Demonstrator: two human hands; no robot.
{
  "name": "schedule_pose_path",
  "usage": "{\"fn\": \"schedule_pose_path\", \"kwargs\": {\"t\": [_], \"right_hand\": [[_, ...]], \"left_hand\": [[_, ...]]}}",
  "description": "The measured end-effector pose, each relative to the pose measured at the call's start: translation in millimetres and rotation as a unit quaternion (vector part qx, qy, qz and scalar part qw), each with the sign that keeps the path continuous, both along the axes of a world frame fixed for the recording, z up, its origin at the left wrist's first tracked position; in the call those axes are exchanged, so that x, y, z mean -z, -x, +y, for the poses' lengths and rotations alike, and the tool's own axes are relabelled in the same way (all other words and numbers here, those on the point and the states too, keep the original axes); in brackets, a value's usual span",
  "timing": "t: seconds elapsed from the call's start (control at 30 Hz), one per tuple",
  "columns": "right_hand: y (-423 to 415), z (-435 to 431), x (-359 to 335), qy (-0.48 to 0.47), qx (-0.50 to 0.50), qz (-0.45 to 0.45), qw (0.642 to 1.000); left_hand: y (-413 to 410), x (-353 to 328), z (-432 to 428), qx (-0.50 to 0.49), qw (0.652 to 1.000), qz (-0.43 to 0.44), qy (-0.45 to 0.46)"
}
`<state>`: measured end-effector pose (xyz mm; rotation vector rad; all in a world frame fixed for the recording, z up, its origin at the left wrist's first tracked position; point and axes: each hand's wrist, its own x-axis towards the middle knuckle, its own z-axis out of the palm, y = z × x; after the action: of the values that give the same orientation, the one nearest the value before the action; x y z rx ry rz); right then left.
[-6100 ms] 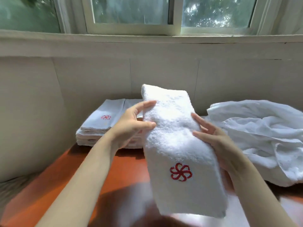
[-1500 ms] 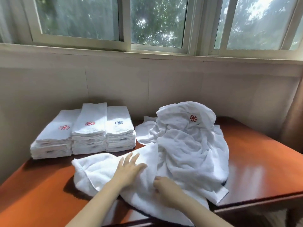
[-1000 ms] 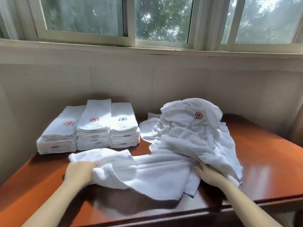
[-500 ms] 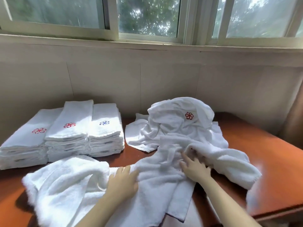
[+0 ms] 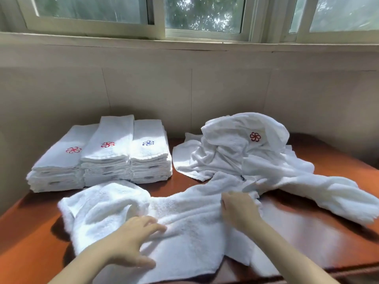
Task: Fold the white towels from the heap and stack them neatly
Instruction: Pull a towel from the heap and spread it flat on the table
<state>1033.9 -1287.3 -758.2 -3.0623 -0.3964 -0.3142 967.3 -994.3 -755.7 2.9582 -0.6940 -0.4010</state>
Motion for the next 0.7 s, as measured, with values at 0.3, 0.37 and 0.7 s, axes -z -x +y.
{"fn": "schedule_pose_path", "kwargs": {"t": [0.3, 0.37, 0.7], "right_hand": [[87.4, 84.1, 23.8, 0.058, -0.237, 0.225, 0.943], [92.2, 85.6, 26.6, 0.057, -0.235, 0.212, 0.947], [49.0, 56.9, -18.7, 0.101, 0.006, -0.015, 0.995]], "left_hand": [[59.5, -15.2, 91.0, -0.165, 0.967, 0.126, -0.151], [69.5, -16.0, 105.8, -0.206, 0.96, 0.129, -0.139], [70.5, -50.4, 146.6, -0.322, 0.917, -0.086, -0.219]]}}
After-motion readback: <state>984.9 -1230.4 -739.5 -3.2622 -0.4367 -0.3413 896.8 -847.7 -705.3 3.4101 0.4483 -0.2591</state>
